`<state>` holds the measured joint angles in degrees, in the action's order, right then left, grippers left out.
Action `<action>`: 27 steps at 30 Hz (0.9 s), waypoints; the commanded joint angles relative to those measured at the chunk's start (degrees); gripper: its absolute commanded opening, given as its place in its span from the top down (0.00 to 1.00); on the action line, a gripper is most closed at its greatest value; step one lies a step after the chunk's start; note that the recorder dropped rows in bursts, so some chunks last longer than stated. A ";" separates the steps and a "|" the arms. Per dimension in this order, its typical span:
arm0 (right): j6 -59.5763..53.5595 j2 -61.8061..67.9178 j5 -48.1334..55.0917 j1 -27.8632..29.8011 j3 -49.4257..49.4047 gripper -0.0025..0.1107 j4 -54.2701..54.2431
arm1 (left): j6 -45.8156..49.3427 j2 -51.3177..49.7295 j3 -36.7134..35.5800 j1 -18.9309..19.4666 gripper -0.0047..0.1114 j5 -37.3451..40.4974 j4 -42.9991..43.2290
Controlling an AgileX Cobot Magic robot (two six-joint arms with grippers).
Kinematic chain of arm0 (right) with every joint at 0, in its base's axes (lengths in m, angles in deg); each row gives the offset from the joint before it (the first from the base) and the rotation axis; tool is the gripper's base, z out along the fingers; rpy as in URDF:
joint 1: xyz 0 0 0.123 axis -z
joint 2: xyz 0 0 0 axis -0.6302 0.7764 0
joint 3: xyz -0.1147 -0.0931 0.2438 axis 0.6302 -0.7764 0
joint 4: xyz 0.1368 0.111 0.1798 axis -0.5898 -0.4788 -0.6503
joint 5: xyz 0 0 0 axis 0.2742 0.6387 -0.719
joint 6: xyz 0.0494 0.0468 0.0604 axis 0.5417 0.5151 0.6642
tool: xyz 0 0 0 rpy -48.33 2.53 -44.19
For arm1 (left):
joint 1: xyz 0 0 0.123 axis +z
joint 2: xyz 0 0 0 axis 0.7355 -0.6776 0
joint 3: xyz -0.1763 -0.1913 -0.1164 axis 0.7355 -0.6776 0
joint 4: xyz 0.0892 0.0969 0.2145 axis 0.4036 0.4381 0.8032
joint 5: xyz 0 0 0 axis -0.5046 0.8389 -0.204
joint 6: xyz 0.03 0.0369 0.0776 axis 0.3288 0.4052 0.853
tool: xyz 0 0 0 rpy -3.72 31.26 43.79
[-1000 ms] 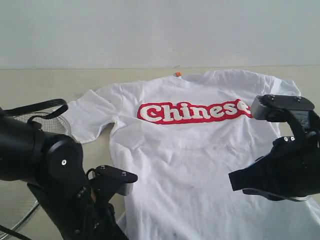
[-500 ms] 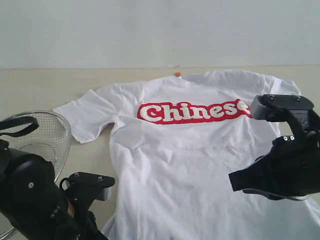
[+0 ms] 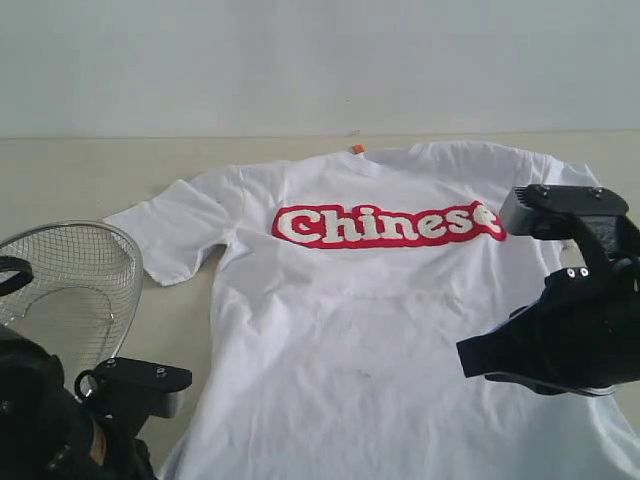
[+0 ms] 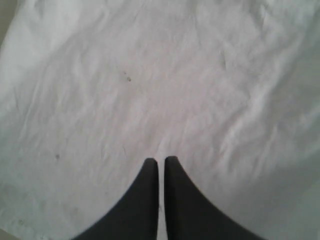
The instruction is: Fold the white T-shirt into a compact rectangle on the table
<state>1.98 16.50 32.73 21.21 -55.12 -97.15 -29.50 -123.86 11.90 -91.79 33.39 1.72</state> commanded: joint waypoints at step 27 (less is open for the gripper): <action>5.02 -3.29 -3.41 10.23 13.42 0.98 3.29 | 7.23 22.61 10.54 -0.12 0.92 8.40 4.11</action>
<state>6.73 13.02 28.67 27.20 -44.16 -95.42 -22.18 -102.85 21.40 -91.79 42.63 2.37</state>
